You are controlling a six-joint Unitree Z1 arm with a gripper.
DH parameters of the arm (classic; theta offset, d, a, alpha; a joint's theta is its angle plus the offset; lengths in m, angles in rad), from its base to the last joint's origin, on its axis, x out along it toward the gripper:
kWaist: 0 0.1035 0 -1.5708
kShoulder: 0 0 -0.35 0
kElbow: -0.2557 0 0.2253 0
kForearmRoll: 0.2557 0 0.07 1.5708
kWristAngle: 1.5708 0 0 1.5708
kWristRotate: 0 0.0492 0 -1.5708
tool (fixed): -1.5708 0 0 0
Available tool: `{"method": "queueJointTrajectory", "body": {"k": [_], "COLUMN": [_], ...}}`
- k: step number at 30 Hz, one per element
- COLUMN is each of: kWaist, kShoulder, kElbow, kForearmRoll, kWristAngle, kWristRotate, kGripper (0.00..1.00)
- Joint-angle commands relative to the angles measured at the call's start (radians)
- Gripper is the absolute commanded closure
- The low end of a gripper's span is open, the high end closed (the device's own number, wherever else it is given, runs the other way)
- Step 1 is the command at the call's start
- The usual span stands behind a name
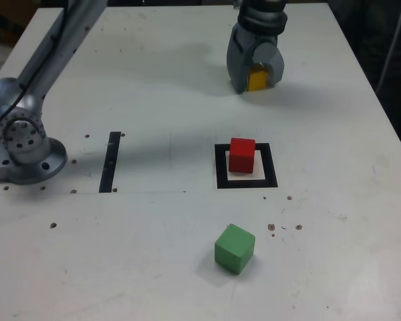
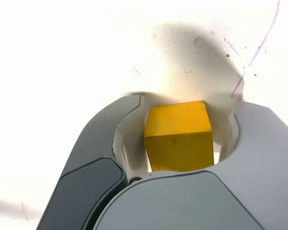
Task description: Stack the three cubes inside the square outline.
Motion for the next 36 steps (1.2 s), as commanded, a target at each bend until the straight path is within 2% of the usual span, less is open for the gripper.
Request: {"method": "queueJointTrajectory", "body": {"k": [1,5,7,15,18,21,25,29,36], "kWaist": [0.002,0.0,-0.003,-0.068,-0.141,-0.231,-0.363,-0.464,-0.509], "kShoulder": [-0.002,-0.005,-0.009,-0.092,-0.163,-0.236,-0.309,-0.336,-0.358], "kElbow": [-0.001,-0.011,-0.02,-0.088,-0.093,-0.048,0.046,0.148,0.271], "kForearmRoll": [-0.007,-0.005,0.007,0.125,0.19,0.216,0.217,0.19,0.097], "kWristAngle": [-0.004,-0.005,-0.004,-0.005,-0.005,-0.004,-0.006,-0.011,-0.021], "kWristRotate": [0.006,0.019,0.026,0.123,0.174,0.182,0.127,0.037,-0.054], "kGripper": [0.76,0.87,0.9,0.9,0.9,0.9,0.9,0.9,0.9]}}
